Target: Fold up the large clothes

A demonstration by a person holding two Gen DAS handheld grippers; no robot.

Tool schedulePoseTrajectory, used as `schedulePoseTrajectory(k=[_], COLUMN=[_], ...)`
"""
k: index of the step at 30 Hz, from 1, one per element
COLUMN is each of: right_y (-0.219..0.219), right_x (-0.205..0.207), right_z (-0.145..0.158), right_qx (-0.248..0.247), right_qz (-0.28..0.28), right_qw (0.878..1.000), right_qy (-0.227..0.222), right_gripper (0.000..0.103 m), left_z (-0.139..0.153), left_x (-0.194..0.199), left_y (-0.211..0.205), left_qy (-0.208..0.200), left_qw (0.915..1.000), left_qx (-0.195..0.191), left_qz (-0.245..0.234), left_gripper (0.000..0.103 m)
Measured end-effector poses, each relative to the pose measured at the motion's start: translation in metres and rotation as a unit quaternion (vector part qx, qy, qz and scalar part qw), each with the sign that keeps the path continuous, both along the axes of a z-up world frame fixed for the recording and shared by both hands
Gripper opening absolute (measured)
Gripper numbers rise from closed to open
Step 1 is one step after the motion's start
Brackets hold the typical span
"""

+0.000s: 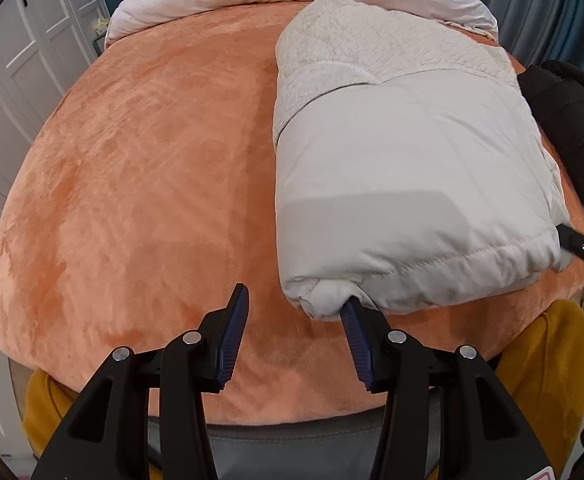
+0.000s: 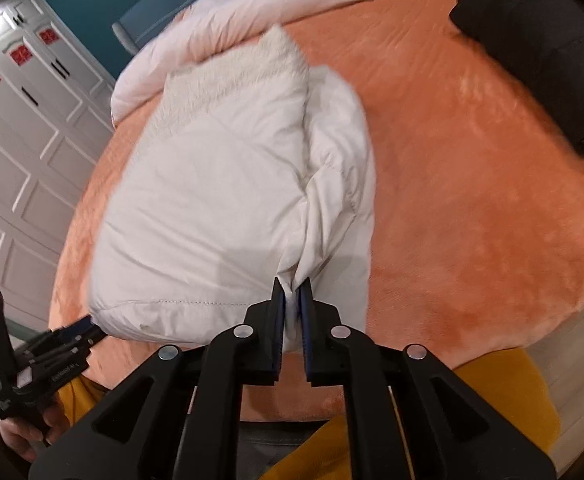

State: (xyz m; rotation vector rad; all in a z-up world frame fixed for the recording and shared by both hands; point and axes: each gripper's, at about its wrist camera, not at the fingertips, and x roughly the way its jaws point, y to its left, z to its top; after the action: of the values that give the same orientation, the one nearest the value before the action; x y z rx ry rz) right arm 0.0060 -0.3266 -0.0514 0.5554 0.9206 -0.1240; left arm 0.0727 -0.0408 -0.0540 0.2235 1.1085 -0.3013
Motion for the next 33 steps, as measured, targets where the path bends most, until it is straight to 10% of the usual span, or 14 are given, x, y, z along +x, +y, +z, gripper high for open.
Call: schedulePoseTrajectory(k=[15, 24, 33], right_y=[-0.052, -0.065, -0.064], right_x=[0.083, 0.138, 0.14], right_z=[0.04, -0.012, -0.046], right_qx=[0.022, 0.041, 0.045], right_qz=[-0.038, -0.056, -0.046], right_qw=[0.995, 0.997, 0.997], right_qy=[-0.086, -0.04, -0.046], right_gripper=[0.042, 0.011, 0.01], left_z=[0.076, 0.028, 0.014], left_x=[0.048, 0.115, 0.112], left_y=[-0.011, -0.057, -0.065], left_qy=[-0.093, -0.059, -0.084], left_qw=[0.9935, 0.997, 0.9957], left_qx=[-0.062, -0.041, -0.025], left_qz=[0.021, 0.028, 0.029], left_gripper=[0.064, 0.065, 0.075])
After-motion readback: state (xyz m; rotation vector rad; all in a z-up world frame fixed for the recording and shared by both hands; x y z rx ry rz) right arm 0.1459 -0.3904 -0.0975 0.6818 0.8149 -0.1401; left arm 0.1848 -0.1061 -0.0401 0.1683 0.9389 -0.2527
